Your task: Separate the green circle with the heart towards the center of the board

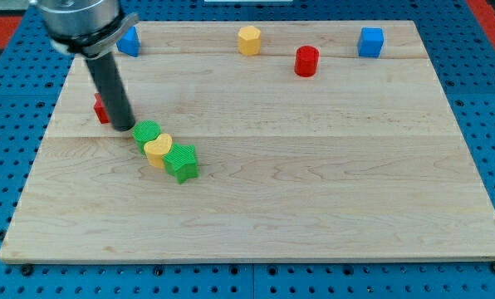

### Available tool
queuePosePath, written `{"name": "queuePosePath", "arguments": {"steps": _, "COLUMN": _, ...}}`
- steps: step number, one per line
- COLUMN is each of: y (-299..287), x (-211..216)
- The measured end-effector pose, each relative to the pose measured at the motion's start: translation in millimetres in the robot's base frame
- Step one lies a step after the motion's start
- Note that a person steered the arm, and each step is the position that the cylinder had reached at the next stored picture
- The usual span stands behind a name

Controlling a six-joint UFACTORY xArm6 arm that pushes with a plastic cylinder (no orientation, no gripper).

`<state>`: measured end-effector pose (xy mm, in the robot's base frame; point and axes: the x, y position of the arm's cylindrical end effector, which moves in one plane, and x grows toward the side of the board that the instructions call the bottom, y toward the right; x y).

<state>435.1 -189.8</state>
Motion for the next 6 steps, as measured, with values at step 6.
{"name": "queuePosePath", "arguments": {"steps": 6, "y": 131, "x": -9}}
